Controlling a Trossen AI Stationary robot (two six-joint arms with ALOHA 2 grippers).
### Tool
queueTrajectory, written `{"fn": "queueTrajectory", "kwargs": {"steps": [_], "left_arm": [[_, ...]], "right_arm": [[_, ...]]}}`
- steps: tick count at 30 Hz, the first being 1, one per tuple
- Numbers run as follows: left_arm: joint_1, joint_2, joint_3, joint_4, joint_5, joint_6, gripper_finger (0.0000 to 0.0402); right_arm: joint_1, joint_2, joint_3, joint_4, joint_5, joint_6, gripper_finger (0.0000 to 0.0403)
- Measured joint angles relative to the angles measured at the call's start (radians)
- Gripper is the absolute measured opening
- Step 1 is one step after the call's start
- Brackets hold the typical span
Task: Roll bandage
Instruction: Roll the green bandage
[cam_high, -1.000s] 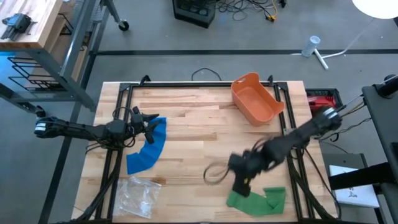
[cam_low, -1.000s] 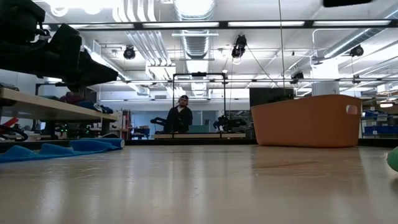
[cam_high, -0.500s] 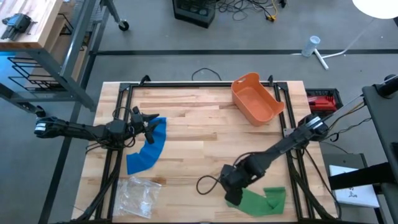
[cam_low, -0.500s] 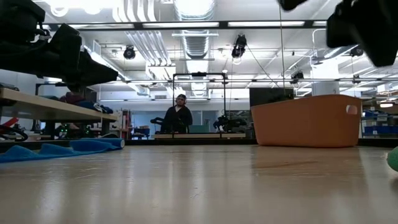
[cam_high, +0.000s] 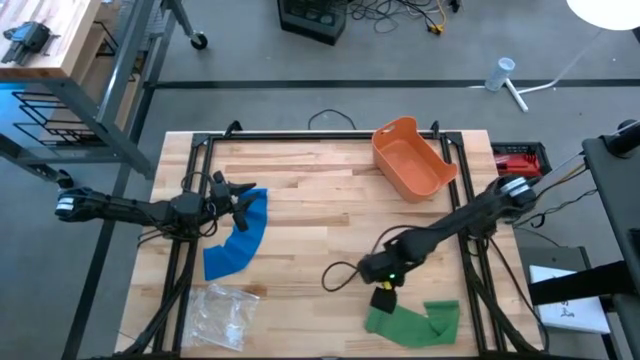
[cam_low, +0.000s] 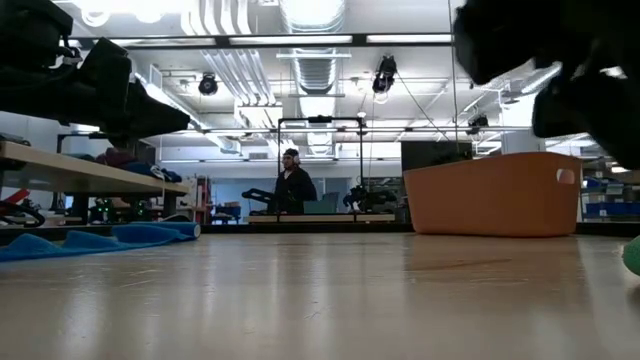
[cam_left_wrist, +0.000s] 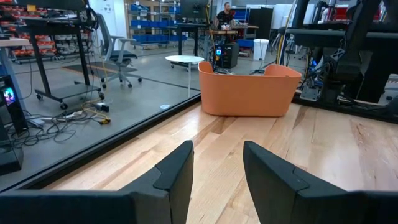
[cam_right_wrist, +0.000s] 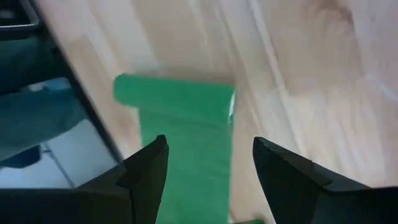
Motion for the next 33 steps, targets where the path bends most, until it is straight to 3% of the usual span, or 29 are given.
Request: {"fn": "queueTrajectory", "kwargs": {"steps": [9, 14, 18, 20, 23, 29, 33], "left_arm": [[0.000, 0.000, 0.000, 0.000, 0.000, 0.000, 0.0132], [0.000, 0.000, 0.000, 0.001, 0.000, 0.004, 0.0132], [0.001, 0.000, 0.000, 0.042, -0.001, 0.064, 0.0132], [0.001, 0.000, 0.000, 0.046, -0.001, 0.064, 0.0132], [0.001, 0.000, 0.000, 0.050, -0.001, -0.043, 0.0132], [0.001, 0.000, 0.000, 0.113, -0.001, -0.387, 0.0132], [0.001, 0.003, 0.000, 0.136, 0.004, -0.650, 0.0132]], "right_arm": [[-0.020, -0.121, -0.328, 0.440, 0.017, 0.446, 0.0218], [0.013, -0.121, -0.328, 0.498, 0.022, 0.620, 0.0215], [0.082, -0.119, -0.265, 0.458, 0.017, 0.585, 0.0205], [0.112, -0.101, -0.231, 0.389, 0.034, 0.521, 0.0201], [0.143, -0.068, -0.180, 0.290, 0.105, 0.295, 0.0200], [0.147, 0.001, -0.003, 0.151, 0.203, -0.414, 0.0199], [0.148, 0.069, 0.083, 0.115, 0.261, -0.773, 0.0199]]}}
